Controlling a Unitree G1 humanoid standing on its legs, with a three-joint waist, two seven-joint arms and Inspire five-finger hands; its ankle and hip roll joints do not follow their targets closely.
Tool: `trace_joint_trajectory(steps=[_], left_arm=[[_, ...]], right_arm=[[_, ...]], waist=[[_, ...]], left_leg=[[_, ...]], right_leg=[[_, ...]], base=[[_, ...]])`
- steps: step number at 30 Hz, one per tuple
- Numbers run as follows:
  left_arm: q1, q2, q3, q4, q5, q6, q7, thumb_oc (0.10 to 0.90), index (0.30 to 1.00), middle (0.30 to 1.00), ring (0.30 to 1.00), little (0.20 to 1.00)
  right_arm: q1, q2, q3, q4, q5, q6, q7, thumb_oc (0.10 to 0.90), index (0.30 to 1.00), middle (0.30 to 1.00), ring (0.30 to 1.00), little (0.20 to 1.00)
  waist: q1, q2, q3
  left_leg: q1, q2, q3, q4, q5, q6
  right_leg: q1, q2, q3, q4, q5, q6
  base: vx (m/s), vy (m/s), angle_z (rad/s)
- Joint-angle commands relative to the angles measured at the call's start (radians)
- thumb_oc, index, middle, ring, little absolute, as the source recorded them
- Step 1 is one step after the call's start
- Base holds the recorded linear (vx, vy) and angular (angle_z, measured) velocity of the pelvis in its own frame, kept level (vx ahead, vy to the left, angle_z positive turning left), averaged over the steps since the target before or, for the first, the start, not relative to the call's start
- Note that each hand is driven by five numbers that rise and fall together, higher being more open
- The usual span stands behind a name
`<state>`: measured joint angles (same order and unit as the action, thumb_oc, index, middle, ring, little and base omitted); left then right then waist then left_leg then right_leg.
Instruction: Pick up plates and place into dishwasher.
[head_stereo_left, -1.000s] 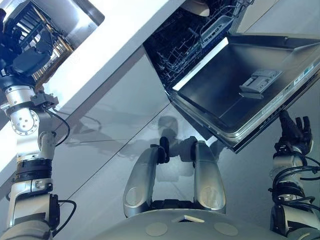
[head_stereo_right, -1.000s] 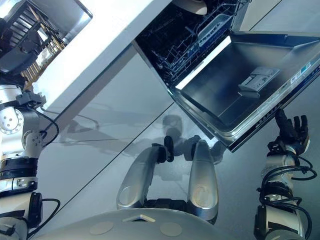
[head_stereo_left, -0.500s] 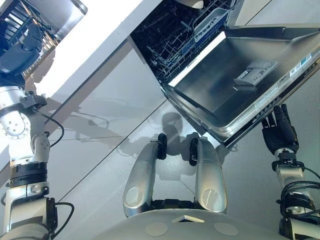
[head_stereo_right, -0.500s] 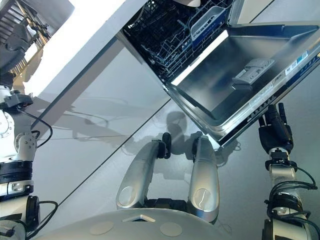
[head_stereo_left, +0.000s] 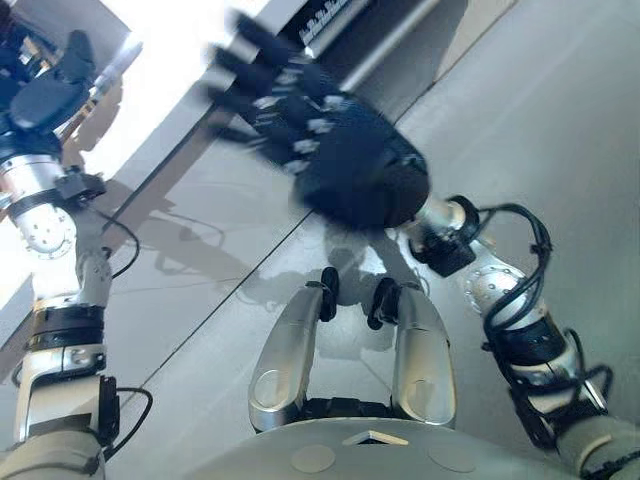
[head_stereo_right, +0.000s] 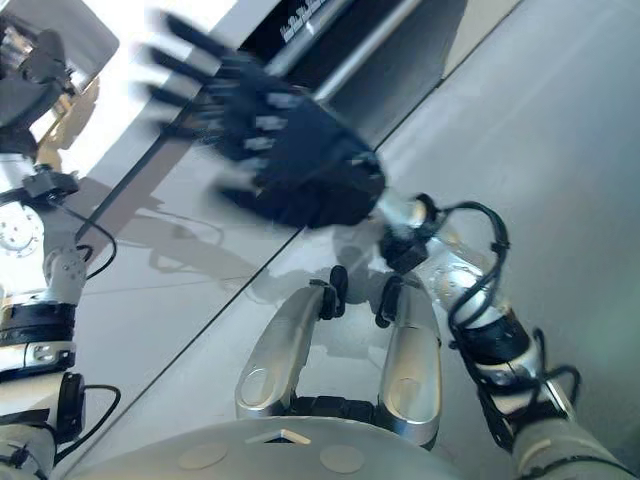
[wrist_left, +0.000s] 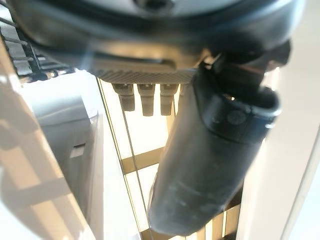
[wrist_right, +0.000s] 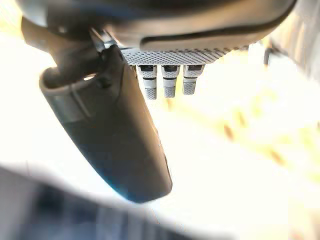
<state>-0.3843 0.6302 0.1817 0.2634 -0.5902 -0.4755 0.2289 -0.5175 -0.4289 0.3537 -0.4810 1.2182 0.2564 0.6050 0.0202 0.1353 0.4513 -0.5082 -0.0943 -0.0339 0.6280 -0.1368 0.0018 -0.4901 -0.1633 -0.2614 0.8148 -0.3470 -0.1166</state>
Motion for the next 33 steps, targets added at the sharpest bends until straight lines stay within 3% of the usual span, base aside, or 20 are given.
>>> trace_joint_trajectory(steps=[1,6,10,14,17,19,20,24,26,28,30,31,33], left_arm=[[0.085,-0.010,0.021,0.053,-0.030,-0.043,0.010,0.800,0.900,0.900,0.900,0.900],[0.150,-0.043,0.074,0.070,-0.035,-0.079,-0.024,0.800,0.900,0.900,0.900,0.900],[0.245,-0.091,0.125,0.020,-0.016,-0.099,-0.032,0.800,0.900,0.900,0.900,0.900],[0.318,-0.130,0.159,-0.018,-0.002,-0.113,-0.042,0.800,0.900,0.900,0.900,0.900],[0.345,-0.142,0.173,-0.027,-0.001,-0.120,-0.046,0.800,0.900,0.900,0.900,0.900],[0.362,-0.154,0.176,-0.014,-0.014,-0.131,-0.060,0.800,0.900,0.900,0.900,0.900],[0.365,-0.158,0.177,-0.011,-0.025,-0.131,-0.069,0.800,0.900,0.900,0.900,0.900],[0.366,-0.180,0.170,0.012,-0.052,-0.081,-0.117,0.800,0.900,0.900,0.900,0.900],[0.358,-0.185,0.159,0.029,-0.057,-0.055,-0.143,0.800,0.900,0.900,0.900,0.900],[0.335,-0.176,0.136,0.048,-0.033,-0.019,-0.142,0.800,0.900,0.900,0.900,0.900],[0.321,-0.170,0.126,0.057,-0.040,-0.006,-0.146,0.800,0.900,0.900,0.900,0.900],[0.315,-0.172,0.115,0.054,-0.033,0.004,-0.144,0.800,0.900,0.900,0.900,0.900],[0.302,-0.165,0.109,0.053,-0.019,0.030,-0.146,0.800,0.900,0.900,0.900,0.900]], right_arm=[[0.003,0.054,-0.106,-0.008,-0.050,-0.066,-0.076,0.800,0.900,0.900,0.900,0.900],[0.168,0.108,-0.282,0.172,-0.173,-0.138,-0.182,0.800,0.900,0.900,0.900,0.900],[0.351,0.134,-0.415,0.361,-0.251,-0.276,-0.182,0.800,0.900,0.900,0.900,0.900],[0.467,0.162,-0.469,0.472,-0.326,-0.416,-0.196,0.800,0.900,0.900,0.900,0.900],[0.512,0.162,-0.489,0.542,-0.414,-0.541,-0.265,0.800,0.900,0.900,0.900,0.900],[0.548,0.145,-0.498,0.657,-0.540,-0.665,-0.380,0.800,0.900,0.900,0.900,0.900],[0.554,0.136,-0.502,0.699,-0.591,-0.680,-0.442,0.800,0.900,0.900,0.900,0.900],[0.574,0.118,-0.509,0.961,-0.714,-0.648,-0.510,0.800,0.900,0.900,0.900,0.900],[0.577,0.101,-0.498,1.097,-0.784,-0.607,-0.539,0.800,0.900,0.900,0.900,0.900],[0.564,0.068,-0.489,1.329,-0.910,-0.512,-0.548,0.800,0.900,0.900,0.900,0.900],[0.552,0.058,-0.481,1.407,-0.954,-0.481,-0.559,0.800,0.900,0.900,0.900,0.900],[0.549,0.055,-0.475,1.462,-0.998,-0.430,-0.553,0.800,0.900,0.900,0.900,0.900],[0.544,0.048,-0.464,1.563,-1.062,-0.413,-0.544,0.800,0.900,0.900,0.900,0.900]], waist=[[0.018,-0.064,-0.019],[0.005,-0.073,-0.052],[-0.009,-0.079,-0.083],[-0.021,-0.083,-0.110],[-0.027,-0.086,-0.130],[-0.034,-0.086,-0.154],[-0.035,-0.086,-0.162],[-0.033,-0.085,-0.213],[-0.029,-0.086,-0.236],[-0.016,-0.089,-0.270],[-0.009,-0.090,-0.281],[-0.004,-0.092,-0.293],[0.005,-0.095,-0.310]], left_leg=[[0.089,-0.031,0.049,-0.084,-0.046,0.052],[0.134,-0.020,0.057,-0.166,-0.019,0.059],[0.188,-0.014,0.065,-0.230,-0.016,0.067],[0.237,-0.014,0.062,-0.291,-0.003,0.071],[0.261,-0.014,0.060,-0.328,0.013,0.067],[0.307,-0.012,0.057,-0.384,0.020,0.060],[0.321,-0.011,0.056,-0.404,0.025,0.058],[0.386,-0.011,0.044,-0.491,0.050,0.043],[0.421,-0.009,0.038,-0.518,0.049,0.038],[0.455,-0.008,0.030,-0.535,0.041,0.035],[0.468,-0.007,0.027,-0.542,0.040,0.034],[0.479,-0.005,0.023,-0.547,0.039,0.034],[0.495,-0.003,0.017,-0.556,0.036,0.034]], right_leg=[[0.005,0.096,0.150,-0.151,0.110,0.072],[0.035,0.098,0.149,-0.232,0.141,0.089],[0.079,0.097,0.150,-0.298,0.149,0.106],[0.122,0.102,0.155,-0.358,0.163,0.119],[0.150,0.107,0.160,-0.402,0.179,0.127],[0.193,0.113,0.164,-0.451,0.182,0.138],[0.209,0.114,0.164,-0.471,0.186,0.141],[0.298,0.126,0.164,-0.586,0.216,0.152],[0.346,0.129,0.156,-0.627,0.221,0.155],[0.396,0.133,0.153,-0.665,0.221,0.156],[0.415,0.135,0.148,-0.678,0.222,0.156],[0.429,0.138,0.145,-0.685,0.221,0.155],[0.450,0.141,0.142,-0.693,0.217,0.154]], base=[[0.02,0.058,0.74],[0.02,0.081,0.28],[0.02,0.072,-0.03],[0.00,0.024,-0.04],[0.00,0.008,-0.07],[0.01,-0.004,-0.04],[0.00,0.000,0.00],[-0.01,-0.027,-0.03],[0.00,-0.057,0.07],[0.01,-0.077,0.11],[0.00,-0.065,0.12],[0.01,-0.075,0.12],[0.00,-0.079,0.08]])
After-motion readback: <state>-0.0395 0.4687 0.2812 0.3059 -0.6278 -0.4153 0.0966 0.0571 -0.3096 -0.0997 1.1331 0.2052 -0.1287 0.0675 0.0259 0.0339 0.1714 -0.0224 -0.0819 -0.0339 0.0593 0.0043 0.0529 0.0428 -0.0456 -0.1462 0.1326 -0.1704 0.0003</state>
